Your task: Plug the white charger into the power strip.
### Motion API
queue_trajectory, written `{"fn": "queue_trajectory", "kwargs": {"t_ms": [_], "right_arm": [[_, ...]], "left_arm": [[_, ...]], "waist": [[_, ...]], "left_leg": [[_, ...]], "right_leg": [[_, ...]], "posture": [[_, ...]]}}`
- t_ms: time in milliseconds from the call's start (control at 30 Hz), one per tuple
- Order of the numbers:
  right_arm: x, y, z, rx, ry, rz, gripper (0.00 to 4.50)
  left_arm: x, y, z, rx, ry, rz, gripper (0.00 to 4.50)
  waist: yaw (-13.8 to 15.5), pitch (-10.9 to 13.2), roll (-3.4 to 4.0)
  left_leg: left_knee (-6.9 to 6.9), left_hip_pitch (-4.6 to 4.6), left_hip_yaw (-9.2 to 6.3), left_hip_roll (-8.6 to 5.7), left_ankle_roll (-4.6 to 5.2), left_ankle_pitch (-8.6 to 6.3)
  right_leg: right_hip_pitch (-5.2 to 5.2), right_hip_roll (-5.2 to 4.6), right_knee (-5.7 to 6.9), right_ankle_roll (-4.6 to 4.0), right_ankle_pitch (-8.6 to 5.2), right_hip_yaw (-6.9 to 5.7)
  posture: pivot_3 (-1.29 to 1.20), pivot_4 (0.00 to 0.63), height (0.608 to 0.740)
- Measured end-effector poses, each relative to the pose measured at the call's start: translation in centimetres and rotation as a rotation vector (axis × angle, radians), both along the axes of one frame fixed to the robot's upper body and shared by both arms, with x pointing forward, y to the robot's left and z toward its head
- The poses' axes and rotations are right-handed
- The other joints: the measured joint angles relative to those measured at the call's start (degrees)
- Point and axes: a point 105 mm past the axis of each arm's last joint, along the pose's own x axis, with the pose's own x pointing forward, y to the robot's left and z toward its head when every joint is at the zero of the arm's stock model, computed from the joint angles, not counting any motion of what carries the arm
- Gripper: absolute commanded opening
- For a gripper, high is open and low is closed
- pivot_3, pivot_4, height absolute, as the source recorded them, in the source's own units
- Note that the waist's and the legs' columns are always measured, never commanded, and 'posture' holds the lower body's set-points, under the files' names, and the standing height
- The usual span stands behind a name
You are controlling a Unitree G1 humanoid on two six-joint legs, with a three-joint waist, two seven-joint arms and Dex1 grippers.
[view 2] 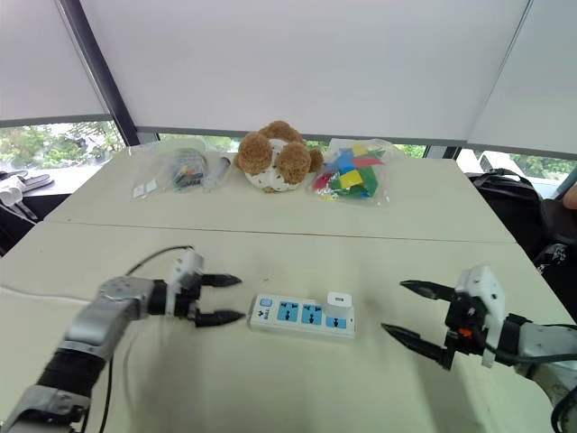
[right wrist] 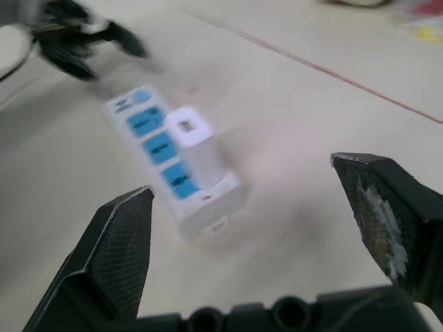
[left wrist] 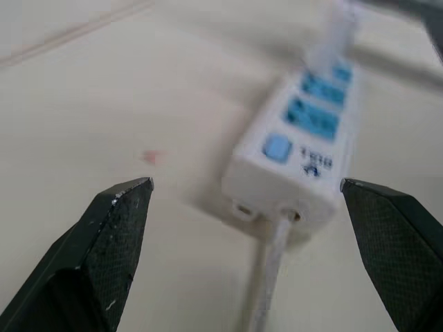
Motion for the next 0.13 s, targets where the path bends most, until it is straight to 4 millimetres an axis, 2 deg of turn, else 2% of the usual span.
{"fn": "queue_trajectory", "kwargs": {"t_ms": [33,133], "right_arm": [[0.0,-0.9,-0.1,0.037,0.014,-0.049,4.5],[-0.1,-2.2,-0.8,0.098,0.055,-0.118,4.5]], "left_arm": [[0.4,1.2,1.1,-0.057,0.006,0.09,4.47],[1.2,3.4,1.4,-0.122,0.007,0.256,4.47]], "waist": [[0.1,0.0,0.01],[0.0,0.0,0.01]], "left_leg": [[0.01,0.0,-0.01,-0.01,0.0,0.0],[0.06,0.03,-0.01,-0.03,0.0,0.0]], "right_leg": [[0.03,0.0,0.0,0.02,0.0,-0.01],[0.08,0.0,0.0,0.01,-0.01,0.0]], "posture": [[0.0,0.15,0.739],[0.0,0.15,0.739]]}}
